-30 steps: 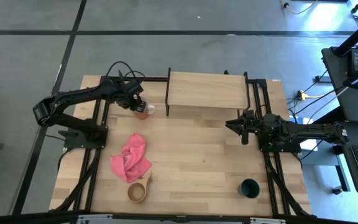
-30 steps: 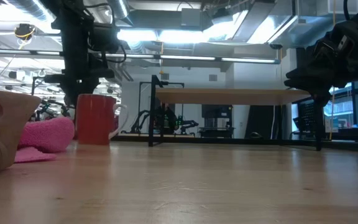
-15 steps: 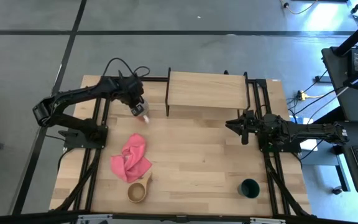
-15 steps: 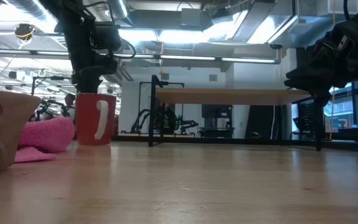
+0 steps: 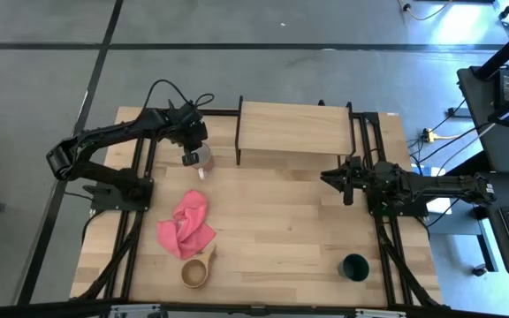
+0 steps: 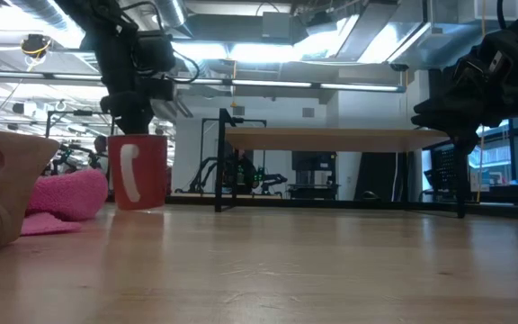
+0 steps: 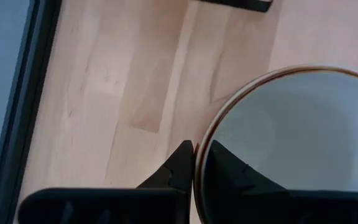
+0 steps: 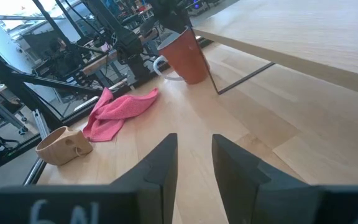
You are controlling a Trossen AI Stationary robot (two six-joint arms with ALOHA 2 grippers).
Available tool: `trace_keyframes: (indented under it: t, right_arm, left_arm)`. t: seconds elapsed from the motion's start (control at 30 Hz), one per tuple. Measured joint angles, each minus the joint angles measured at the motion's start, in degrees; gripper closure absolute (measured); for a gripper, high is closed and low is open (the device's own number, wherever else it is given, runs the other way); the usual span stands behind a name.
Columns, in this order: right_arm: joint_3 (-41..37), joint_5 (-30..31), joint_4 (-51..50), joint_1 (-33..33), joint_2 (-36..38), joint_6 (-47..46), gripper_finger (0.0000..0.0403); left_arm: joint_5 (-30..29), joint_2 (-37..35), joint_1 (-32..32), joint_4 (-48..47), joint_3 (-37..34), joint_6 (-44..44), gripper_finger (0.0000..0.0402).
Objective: Stack small to large cups/mugs on shelf
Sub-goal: Put the orange mug on the shelf
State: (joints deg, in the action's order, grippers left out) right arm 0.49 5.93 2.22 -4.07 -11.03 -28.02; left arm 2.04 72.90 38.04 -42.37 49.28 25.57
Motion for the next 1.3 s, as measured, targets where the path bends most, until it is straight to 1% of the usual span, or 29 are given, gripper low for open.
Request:
trace_keyframes:
  t: [0.13, 0.23, 0.43, 0.73, 1.0, 1.1, 1.3]
  right_arm:
    - [0.00, 0.00, 0.00, 0.00, 0.00, -0.01, 0.0302]
    - [0.00, 0.00, 0.00, 0.01, 0.01, 0.00, 0.0302]
    - [0.00, 0.00, 0.00, 0.00, 0.00, -0.01, 0.0302]
    - [0.00, 0.00, 0.00, 0.01, 0.00, 0.01, 0.0302]
    - [0.00, 0.00, 0.00, 0.00, 0.00, 0.00, 0.0302]
    - [0.00, 0.00, 0.00, 0.01, 0.00, -0.01, 0.0302]
    - [0.00, 0.00, 0.00, 0.01, 0.02, -0.01, 0.0302]
  left_arm:
    - [3.36, 0.08, 0.01, -0.18, -0.10, 0.32, 0.0375]
    - [4.40, 0.11, -0.07, -0.39, -0.15, 0.25, 0.0372]
    - [3.41, 0.11, -0.04, -0.15, -0.15, 0.06, 0.0367]
    - [3.04, 0.11, -0.61, 5.38, -0.15, -1.51, 0.0336]
    - [2.94, 0.11, -0.42, 4.98, -0.13, -2.98, 0.0311]
    - [1.41, 0.11, -0.42, 4.84, -0.06, -4.34, 0.0305]
    - [1.08, -0.52, -0.42, 3.57, 3.18, -5.98, 0.0303]
